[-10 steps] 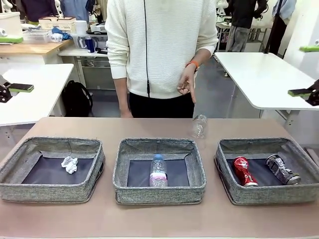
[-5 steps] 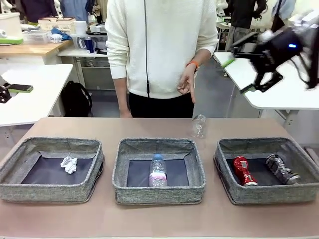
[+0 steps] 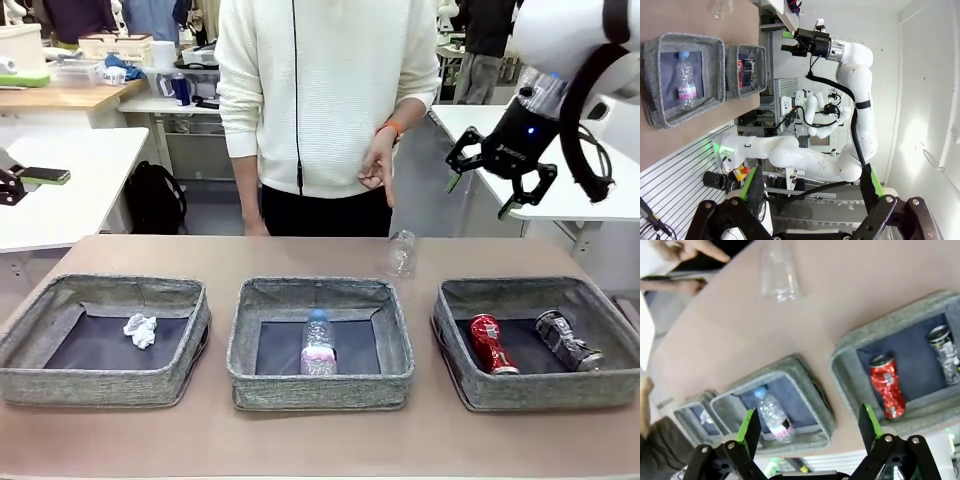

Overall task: Sort the waste into the appropriate baskets.
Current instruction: Pick up the waste item pointed out by the person.

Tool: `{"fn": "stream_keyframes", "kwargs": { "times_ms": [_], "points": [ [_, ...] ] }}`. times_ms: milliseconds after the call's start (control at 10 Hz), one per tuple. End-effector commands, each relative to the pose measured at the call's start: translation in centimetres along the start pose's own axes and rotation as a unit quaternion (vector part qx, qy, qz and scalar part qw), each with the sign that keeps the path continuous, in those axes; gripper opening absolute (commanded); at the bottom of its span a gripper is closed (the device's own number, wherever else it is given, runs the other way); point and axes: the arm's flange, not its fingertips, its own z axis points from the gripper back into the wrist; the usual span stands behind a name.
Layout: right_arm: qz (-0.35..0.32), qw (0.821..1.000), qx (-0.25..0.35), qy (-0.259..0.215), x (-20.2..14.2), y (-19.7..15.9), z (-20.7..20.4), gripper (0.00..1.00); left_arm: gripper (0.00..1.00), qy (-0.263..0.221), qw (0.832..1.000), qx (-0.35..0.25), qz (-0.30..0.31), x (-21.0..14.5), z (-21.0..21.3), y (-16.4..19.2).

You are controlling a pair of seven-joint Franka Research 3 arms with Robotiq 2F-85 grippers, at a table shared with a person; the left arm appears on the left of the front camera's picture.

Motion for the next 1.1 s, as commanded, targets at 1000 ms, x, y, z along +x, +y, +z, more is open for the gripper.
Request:
{"fn": "stream_keyframes", "kwargs": {
  "times_ms": [1000],
  "points": [
    [0.057, 0.992, -0.054, -0.095, 10.1, 8.2, -19.7, 1.00, 1.00, 0.002, 1.000, -0.009, -0.010, 0.0, -0.1, -0.2]
  ]
}}
